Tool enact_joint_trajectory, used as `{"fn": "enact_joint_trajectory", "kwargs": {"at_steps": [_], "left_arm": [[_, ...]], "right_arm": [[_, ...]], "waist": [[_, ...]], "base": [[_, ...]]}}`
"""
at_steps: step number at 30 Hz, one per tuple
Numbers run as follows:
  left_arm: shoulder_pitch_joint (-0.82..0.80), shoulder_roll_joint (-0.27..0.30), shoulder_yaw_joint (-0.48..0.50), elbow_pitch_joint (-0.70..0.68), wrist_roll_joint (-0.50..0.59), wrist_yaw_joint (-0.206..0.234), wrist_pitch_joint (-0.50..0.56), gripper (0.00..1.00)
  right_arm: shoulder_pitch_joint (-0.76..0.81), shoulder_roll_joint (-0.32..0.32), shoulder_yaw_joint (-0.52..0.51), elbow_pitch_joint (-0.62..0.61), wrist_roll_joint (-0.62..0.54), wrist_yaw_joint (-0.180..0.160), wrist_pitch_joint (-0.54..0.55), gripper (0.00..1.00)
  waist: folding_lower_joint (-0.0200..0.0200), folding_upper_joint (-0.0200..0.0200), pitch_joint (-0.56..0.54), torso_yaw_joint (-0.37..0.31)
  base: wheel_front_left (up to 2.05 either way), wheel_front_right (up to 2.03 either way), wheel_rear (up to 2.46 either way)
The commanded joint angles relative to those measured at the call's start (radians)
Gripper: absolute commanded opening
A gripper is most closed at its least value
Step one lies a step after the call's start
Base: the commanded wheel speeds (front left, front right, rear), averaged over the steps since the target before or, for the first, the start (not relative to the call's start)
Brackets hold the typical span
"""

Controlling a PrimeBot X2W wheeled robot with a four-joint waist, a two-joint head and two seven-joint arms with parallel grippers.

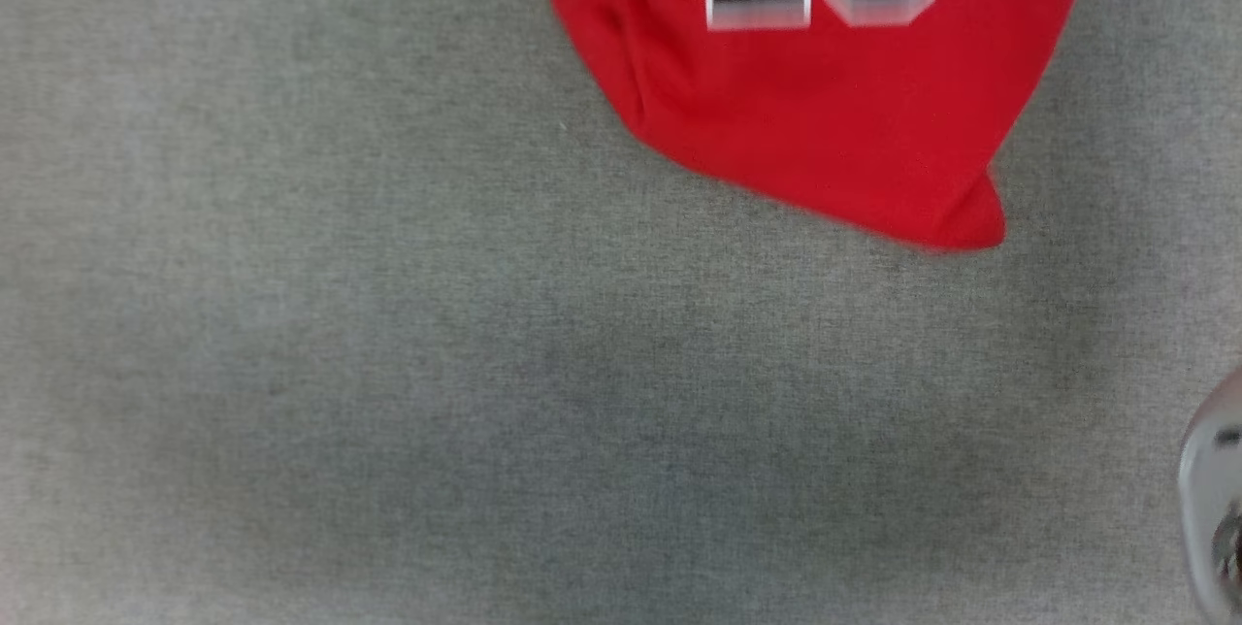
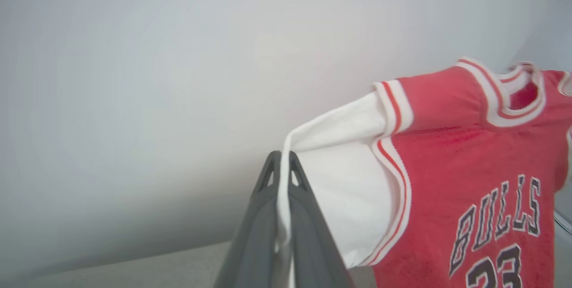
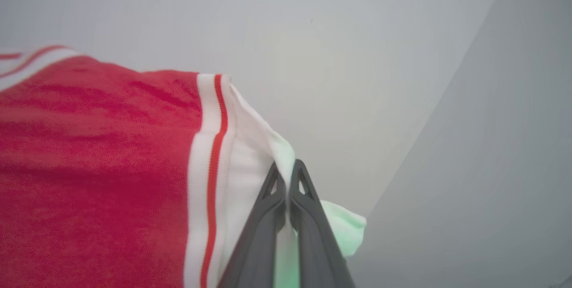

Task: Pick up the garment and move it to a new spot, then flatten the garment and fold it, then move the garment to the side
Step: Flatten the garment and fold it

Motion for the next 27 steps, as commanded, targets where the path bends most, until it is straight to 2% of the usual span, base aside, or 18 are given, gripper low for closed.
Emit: {"fn": "enact_joint_trajectory", "kwargs": {"at_steps": [1,4,7,12,15,19,22,27], "left_arm": [[-0.030,0.001,0.024,0.034,-0.008,0.002,-0.021,0.00],[-0.093,-0.048,0.108,0.118,-0.059,0.002,-0.071,0.00],[-0.121,-0.078,0.138,0.130,-0.049,0.002,-0.089,0.00],[-0.059,-0.067,0.140,0.049,-0.059,0.002,-0.055,0.00],[0.028,-0.039,0.147,-0.021,-0.087,0.002,-0.048,0.00],[0.187,0.005,0.173,-0.165,-0.126,0.002,-0.042,0.00],[0.339,0.041,0.204,-0.284,-0.157,0.002,-0.059,0.00],[0.599,0.093,0.281,-0.461,-0.169,0.002,-0.093,0.00]], "right_arm": [[-0.034,-0.003,-0.021,0.012,-0.020,-0.002,-0.020,0.00],[-0.164,0.001,-0.074,0.074,-0.052,-0.002,-0.095,0.00],[-0.229,0.004,-0.068,0.147,-0.055,-0.002,-0.132,0.00],[-0.238,0.005,-0.045,0.243,-0.060,-0.002,-0.162,0.00],[-0.165,0.005,-0.022,0.265,-0.033,-0.002,-0.171,0.00],[-0.012,0.006,0.028,0.226,0.029,-0.002,-0.150,0.00],[0.149,0.007,0.072,0.136,0.091,-0.002,-0.120,0.00],[0.441,0.006,0.107,-0.084,0.205,-0.002,-0.044,0.00]], "waist": [[0.0000,-0.0001,-0.025,0.010],[0.0000,-0.0001,-0.047,0.017],[0.0000,-0.0001,-0.064,0.025],[0.0000,-0.0001,-0.075,0.036],[0.0000,-0.0001,-0.079,0.043],[0.0000,-0.0001,-0.096,0.040],[0.0000,-0.0001,-0.112,0.032],[0.0000,-0.0001,-0.150,0.017]], "base": [[0.00,0.00,0.00],[0.00,0.00,0.00],[0.00,0.00,0.00],[0.00,0.00,0.00],[0.00,0.00,0.00],[0.00,0.00,0.00],[0.00,0.00,0.00],[0.00,0.00,0.00]]}}
